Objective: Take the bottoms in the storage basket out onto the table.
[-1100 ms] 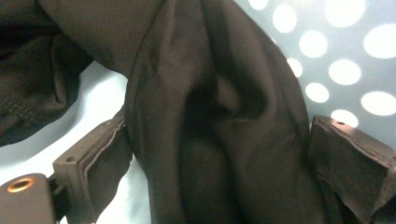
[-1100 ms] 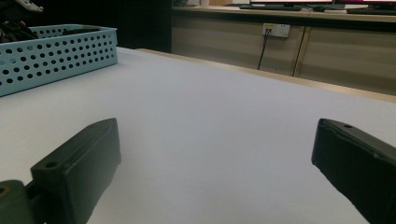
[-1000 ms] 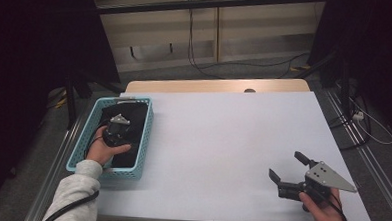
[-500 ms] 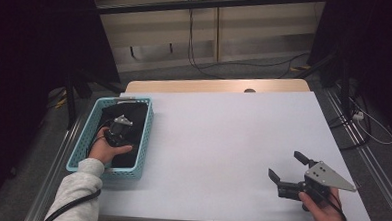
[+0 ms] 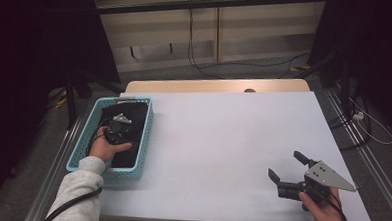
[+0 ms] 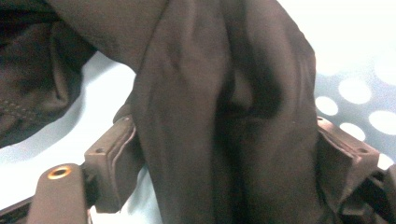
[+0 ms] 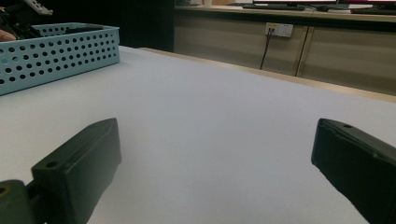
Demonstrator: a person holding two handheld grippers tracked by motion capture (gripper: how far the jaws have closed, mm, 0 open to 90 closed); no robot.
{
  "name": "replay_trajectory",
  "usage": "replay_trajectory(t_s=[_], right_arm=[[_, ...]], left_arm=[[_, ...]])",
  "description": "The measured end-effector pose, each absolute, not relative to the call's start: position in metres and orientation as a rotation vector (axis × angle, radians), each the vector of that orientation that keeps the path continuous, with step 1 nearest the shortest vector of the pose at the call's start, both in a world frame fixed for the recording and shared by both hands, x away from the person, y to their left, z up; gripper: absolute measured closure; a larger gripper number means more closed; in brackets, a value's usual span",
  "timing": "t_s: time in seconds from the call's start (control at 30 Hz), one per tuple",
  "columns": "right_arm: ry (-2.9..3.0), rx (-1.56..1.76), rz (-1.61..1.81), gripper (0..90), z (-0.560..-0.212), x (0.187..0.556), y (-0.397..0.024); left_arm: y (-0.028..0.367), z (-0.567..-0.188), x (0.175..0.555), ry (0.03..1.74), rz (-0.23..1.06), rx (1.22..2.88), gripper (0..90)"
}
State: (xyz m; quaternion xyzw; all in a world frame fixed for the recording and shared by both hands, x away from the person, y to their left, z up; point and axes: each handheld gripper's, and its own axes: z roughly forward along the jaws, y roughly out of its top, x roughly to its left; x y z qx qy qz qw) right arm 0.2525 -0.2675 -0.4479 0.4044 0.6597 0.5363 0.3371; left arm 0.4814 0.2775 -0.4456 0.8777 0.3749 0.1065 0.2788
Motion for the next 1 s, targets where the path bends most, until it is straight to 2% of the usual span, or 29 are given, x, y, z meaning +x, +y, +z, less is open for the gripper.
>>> replay_trajectory(t_s=[0.23, 0.63, 0.7, 0.9, 0.97, 1.0], right_arm=[[1.726, 1.052, 1.398, 0.6, -0.448, 0.253, -0.267], [1.728, 1.059, 1.4, 0.7, -0.45, 0.254, -0.267], [1.727, 1.061, 1.403, 0.7, -0.45, 0.254, -0.267], [1.722, 1.063, 1.4, 0.8, -0.45, 0.255, -0.268], [1.724, 1.06, 1.401, 0.8, -0.45, 0.256, -0.269], [1.72, 1.065, 1.401, 0.8, -0.45, 0.256, -0.269]], left_arm=[[0.281, -0.444, 0.484, 1.021, 0.282, 2.348, 29.0], [0.283, -0.438, 0.485, 1.03, 0.226, 2.351, 65.0], [0.281, -0.438, 0.485, 1.025, 0.222, 2.362, 68.8], [0.282, -0.431, 0.486, 1.094, 0.242, 2.354, 72.0], [0.286, -0.424, 0.486, 1.097, 0.251, 2.338, 75.7], [0.289, -0.42, 0.487, 1.096, 0.268, 2.331, 80.8]])
